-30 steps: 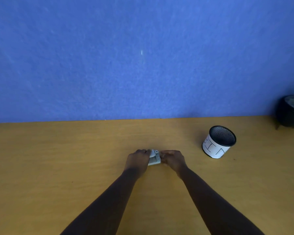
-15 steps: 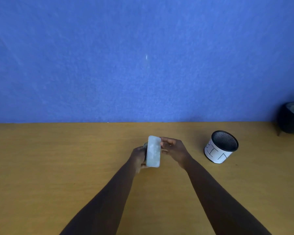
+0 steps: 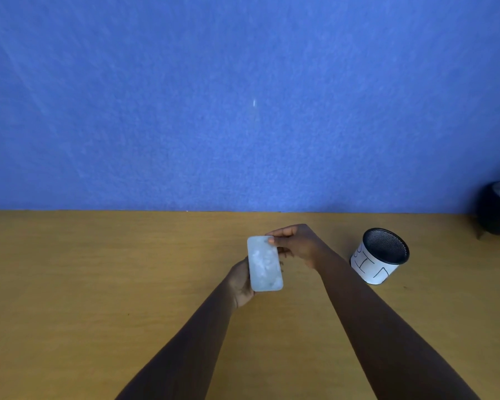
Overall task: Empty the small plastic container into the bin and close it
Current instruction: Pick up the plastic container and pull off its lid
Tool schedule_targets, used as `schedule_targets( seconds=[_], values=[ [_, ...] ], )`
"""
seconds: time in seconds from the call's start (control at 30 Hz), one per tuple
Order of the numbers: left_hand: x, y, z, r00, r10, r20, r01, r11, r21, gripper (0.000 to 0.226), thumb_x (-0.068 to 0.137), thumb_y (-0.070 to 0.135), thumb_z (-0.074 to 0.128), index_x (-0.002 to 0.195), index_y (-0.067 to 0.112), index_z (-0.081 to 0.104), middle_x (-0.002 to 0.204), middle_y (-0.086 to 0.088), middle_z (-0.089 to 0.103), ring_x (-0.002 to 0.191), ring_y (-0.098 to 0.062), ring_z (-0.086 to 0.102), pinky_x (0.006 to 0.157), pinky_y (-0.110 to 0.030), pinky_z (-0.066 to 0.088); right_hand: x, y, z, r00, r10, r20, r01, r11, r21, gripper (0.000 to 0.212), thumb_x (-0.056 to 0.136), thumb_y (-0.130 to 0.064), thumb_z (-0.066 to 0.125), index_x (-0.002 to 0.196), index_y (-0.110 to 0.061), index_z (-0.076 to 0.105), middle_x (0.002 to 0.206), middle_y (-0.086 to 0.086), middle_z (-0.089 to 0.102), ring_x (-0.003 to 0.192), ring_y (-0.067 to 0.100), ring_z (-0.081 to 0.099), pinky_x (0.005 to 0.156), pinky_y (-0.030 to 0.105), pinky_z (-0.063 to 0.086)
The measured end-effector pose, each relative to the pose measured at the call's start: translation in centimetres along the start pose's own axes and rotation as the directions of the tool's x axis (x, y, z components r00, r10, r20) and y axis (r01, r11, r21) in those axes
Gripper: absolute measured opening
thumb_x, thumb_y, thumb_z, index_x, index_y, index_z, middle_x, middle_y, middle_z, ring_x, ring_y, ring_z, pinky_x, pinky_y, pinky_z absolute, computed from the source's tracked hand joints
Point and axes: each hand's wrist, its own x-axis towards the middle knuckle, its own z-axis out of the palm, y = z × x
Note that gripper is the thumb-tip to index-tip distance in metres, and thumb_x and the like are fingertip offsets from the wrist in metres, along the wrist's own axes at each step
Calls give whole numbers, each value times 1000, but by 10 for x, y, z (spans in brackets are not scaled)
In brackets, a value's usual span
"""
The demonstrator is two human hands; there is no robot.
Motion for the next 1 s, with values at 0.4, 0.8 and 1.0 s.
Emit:
schedule_targets(
  seconds=[0.4,0.8,1.0],
  values=[
    [3,6,6,991,96,-92,-99,995,-30,31,97,9,34,78,5,58,45,-2,68,38,-14,64,38,-18,51,1,-11,6,976,-110,-190,78,982,-170,28,64,-4,81,89,3,71,96,17,72,65,8,63,50,10,53],
    [2,5,8,983,105,-150,-104,994,15,31,97,13,35,78,9,60,47,1,69,46,-15,65,49,-25,49,-2,-21,5,945,-232,-233,146,931,-334,22,61,-8,83,81,-3,74,87,14,74,70,13,63,69,25,54],
    [-2,10,13,986,95,-135,-84,993,86,34,97,9,33,75,8,59,44,3,66,39,-10,63,42,-19,46,1,-28,4,981,-188,38,187,894,-408,26,79,-21,70,103,-11,70,115,3,68,101,11,58,77,18,43]
  ],
)
